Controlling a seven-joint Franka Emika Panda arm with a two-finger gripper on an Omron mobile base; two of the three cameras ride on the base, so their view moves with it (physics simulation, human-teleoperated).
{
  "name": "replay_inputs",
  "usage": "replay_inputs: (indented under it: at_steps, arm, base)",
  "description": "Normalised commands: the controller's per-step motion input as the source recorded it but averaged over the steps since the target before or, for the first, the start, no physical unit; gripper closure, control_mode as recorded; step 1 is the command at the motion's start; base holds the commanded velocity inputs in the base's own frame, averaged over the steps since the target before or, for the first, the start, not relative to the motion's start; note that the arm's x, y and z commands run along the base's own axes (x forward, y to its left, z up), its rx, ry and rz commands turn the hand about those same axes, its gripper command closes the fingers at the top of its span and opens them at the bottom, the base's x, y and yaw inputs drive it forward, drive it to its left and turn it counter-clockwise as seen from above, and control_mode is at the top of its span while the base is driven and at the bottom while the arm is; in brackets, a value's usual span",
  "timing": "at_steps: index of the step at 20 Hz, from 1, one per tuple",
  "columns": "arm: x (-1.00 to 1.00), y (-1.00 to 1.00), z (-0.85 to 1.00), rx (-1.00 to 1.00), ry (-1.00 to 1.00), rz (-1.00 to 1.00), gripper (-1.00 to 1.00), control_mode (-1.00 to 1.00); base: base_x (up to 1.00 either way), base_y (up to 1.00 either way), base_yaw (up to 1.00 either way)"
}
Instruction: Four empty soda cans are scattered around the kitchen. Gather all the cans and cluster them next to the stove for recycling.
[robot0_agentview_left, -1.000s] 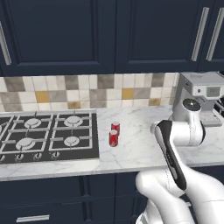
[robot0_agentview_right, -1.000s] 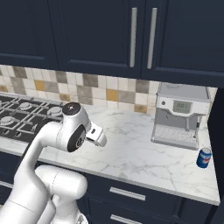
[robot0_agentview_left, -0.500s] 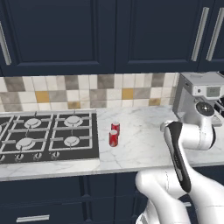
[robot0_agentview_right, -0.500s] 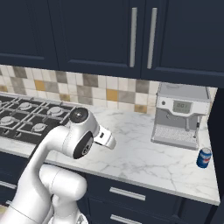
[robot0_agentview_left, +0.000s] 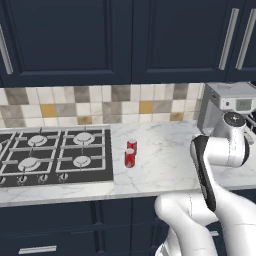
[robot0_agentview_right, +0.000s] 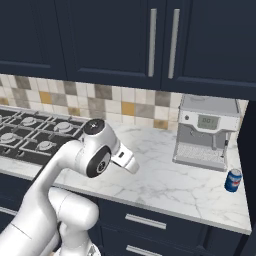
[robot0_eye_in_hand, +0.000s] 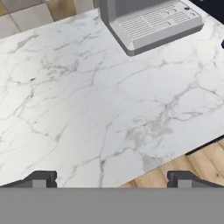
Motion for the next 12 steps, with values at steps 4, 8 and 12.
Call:
replay_inputs:
  at_steps: [4, 8, 12]
  arm:
    - [-0.13, -0.34, 0.19, 0.07, 0.16, -0.08, -1.0, -1.0]
    - [-0.25, -0.36, 0.11, 0.07, 0.05, -0.01, -1.0, -1.0]
    - [-0.28, -0.37, 0.0, 0.03, 0.0, -0.04, -1.0, -1.0]
  base:
    - [0.0, 0.0, 0.0]
    - [0.0, 0.0, 0.0]
    - [0.0, 0.0, 0.0]
